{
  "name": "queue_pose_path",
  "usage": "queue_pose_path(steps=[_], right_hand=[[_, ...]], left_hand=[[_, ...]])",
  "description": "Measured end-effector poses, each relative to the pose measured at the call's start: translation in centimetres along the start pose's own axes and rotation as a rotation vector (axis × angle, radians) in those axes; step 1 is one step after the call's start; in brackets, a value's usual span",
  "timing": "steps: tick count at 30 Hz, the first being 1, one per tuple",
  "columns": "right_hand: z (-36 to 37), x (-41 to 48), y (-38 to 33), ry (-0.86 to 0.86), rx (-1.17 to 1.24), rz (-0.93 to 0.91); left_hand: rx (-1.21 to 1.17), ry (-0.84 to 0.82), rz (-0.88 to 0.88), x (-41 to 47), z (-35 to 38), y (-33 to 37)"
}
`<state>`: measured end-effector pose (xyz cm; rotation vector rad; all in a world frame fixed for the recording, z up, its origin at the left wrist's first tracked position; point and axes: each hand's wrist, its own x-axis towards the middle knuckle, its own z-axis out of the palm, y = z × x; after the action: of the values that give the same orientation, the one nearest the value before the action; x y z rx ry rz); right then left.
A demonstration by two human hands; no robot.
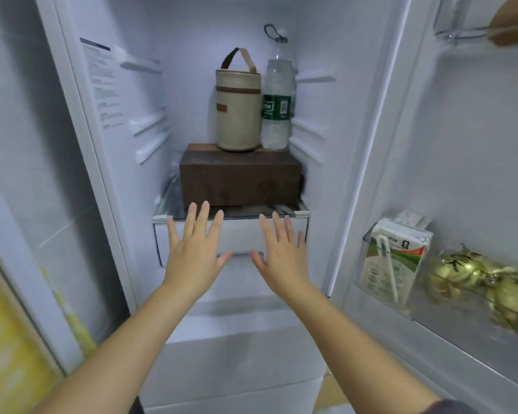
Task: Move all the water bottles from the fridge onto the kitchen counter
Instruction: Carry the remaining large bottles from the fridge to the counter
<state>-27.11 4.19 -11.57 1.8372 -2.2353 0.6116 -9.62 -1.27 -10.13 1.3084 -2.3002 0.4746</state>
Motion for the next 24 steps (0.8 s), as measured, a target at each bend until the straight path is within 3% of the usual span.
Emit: queue_pose_path(steps=[10, 18, 24], right_hand=[[-0.6, 12.5, -0.9, 0.042, -0.040, 0.080], [-1.8, 19.2, 0.2, -0.120, -0.178, 0.112], [-2.6, 20.5, 0.6, 0.017, -0.238, 0.047]], left_hand=[[-0.048, -0.022, 0.038, 13.6, 1.7, -2.9], [-0.064, -0.001, 0.062, 23.6, 3.4, -4.4], [-0.082, -0.059, -0.025, 27.4, 4.2, -6.2]])
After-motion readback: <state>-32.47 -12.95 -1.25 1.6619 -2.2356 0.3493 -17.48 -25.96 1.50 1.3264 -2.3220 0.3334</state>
